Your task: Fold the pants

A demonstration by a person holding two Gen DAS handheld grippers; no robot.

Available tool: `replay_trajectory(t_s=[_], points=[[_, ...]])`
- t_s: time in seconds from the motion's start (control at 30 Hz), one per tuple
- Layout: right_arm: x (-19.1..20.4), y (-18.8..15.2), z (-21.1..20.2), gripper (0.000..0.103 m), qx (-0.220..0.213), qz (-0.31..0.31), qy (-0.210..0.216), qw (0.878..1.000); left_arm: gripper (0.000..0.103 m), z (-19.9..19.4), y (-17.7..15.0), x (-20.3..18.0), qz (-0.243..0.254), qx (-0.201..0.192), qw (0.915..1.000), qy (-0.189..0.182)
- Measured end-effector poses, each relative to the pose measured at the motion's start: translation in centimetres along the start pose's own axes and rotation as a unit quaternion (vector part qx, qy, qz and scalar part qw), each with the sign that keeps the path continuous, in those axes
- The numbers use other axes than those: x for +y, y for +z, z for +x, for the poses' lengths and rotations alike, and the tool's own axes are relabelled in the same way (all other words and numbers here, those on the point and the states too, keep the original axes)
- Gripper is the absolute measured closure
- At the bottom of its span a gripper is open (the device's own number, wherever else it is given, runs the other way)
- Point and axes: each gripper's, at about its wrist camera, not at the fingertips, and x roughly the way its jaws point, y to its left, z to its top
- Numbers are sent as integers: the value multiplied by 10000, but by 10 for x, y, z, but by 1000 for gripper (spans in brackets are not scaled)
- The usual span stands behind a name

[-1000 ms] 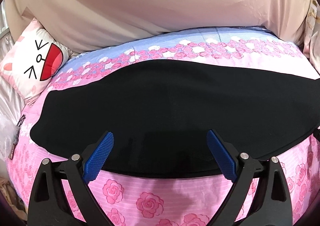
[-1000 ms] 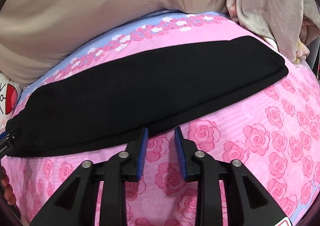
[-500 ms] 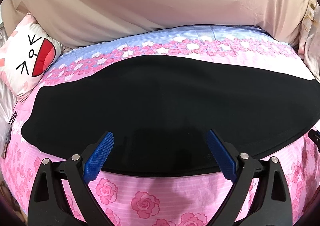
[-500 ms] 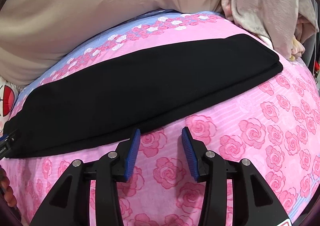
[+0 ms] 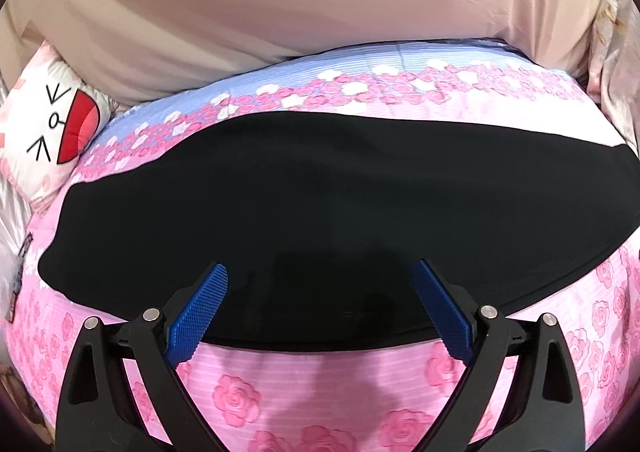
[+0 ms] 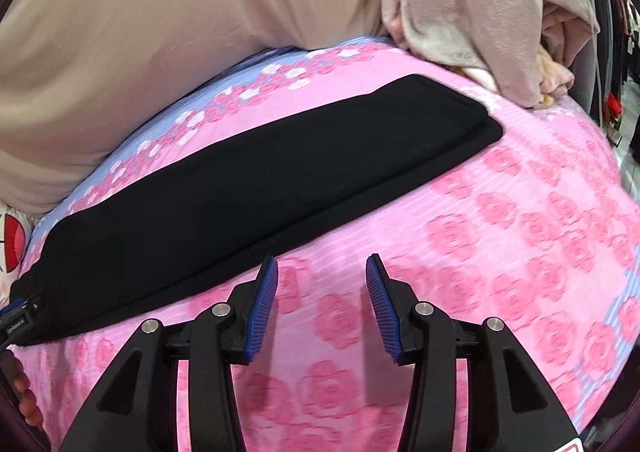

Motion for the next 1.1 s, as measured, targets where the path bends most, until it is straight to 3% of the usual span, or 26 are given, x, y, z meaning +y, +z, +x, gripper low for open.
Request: replay_trajectory(t_s=[0.2,0.43,0.53,0.7,0.77,0.83,0.9,1.0,1.1], points=[[-35,11,-7,52,-186,352,-95,9992,11,-9,11,-34,260,-162,9995,8],[-28,6,3,51,-45,201,-41,9998,11,-16,20,-62,363,-282,9989,-89],[-27,5,2,43,-92,196,-75,9997,11,-19,21,-68,418,-306,9986,-125],[-35,7,0,43,-125,360,93,9992,11,-19,21,-74,469,-277,9984,-133],[-44,16,-3,43,-168,407,107,9990,11,-20,20,-74,496,-277,9983,-85],[-58,34,-10,43,-404,347,-189,9984,11,-16,20,-70,485,-236,9985,-37],[-73,53,-9,32,-496,263,-413,9976,11,-10,20,-66,415,-155,9990,5],[-92,76,0,32,-462,195,-600,9969,11,-2,18,-63,371,-24,9993,76],[-105,94,13,32,-456,190,-383,9980,11,1,17,-64,367,36,9993,106]])
